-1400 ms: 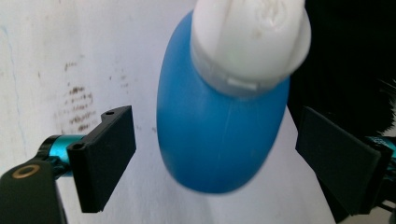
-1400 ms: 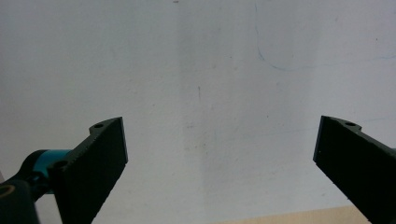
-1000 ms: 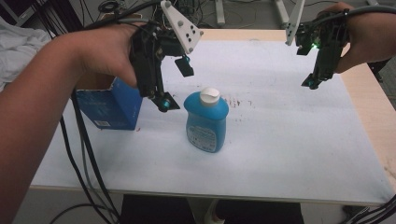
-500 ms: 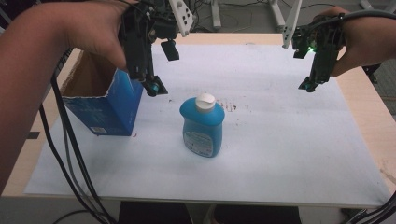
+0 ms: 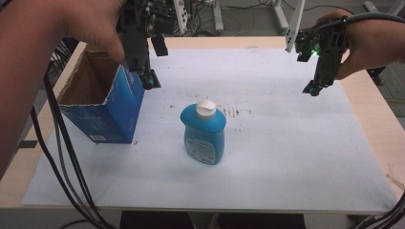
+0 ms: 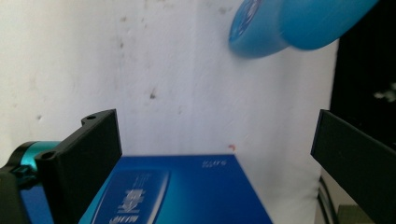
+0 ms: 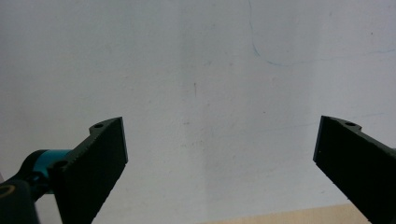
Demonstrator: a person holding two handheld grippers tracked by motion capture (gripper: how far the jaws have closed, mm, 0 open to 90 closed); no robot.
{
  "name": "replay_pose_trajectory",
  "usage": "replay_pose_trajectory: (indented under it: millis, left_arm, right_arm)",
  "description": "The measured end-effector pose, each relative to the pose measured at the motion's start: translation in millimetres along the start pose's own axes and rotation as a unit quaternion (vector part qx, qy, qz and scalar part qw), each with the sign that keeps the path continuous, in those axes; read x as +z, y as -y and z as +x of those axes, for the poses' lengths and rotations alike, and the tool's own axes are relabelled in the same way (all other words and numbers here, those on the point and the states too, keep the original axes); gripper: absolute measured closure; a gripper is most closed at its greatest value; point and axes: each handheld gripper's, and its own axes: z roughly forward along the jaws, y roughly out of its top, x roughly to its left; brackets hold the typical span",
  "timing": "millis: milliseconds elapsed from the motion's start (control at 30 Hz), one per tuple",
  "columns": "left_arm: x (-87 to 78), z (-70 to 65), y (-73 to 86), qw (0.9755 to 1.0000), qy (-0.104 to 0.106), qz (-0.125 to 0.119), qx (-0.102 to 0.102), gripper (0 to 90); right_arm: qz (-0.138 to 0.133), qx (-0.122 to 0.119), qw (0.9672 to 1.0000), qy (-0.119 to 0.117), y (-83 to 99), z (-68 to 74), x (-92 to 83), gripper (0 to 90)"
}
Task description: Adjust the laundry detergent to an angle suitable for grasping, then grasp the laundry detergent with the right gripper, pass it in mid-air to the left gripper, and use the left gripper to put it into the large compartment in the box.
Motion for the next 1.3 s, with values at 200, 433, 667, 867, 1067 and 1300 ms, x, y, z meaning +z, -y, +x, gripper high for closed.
replay_pose_trajectory:
  millis: [200, 433, 667, 867, 1067, 1300]
  left_arm:
    - [2.2, 5.4, -0.8, 0.9996, -0.013, 0.022, -0.013, 1.8]
    - [-5.9, 5.1, -4.4, 0.9993, -0.024, 0.018, -0.021, 1.8]
    - [-5.7, 4.5, -3.4, 0.9987, -0.034, 0.026, -0.027, 1.8]
    - [-4.5, 7.2, 2.7, 0.9983, -0.036, 0.033, -0.033, 1.8]
    - [-0.6, 8.2, 0.6, 0.9985, -0.036, 0.032, -0.026, 1.7]
    - [4.6, 10.4, -1.5, 0.9982, -0.041, 0.034, -0.028, 1.8]
  right_arm:
    - [0.000, 0.000, 1.0000, 0.000, 0.9, -0.3, -0.6, 2.3]
    - [-0.002, 0.000, 1.0000, 0.002, 2.3, 0.6, -2.0, 2.2]
    - [-0.005, 0.000, 1.0000, 0.002, 2.7, -0.1, -2.3, 2.2]
    - [-0.004, 0.001, 1.0000, 0.001, 2.5, -1.5, -0.6, 2.2]
    - [-0.006, 0.005, 1.0000, 0.000, 4.0, -4.4, -0.8, 2.2]
    - [-0.009, 0.006, 0.9999, 0.006, 6.5, -1.2, -4.9, 2.2]
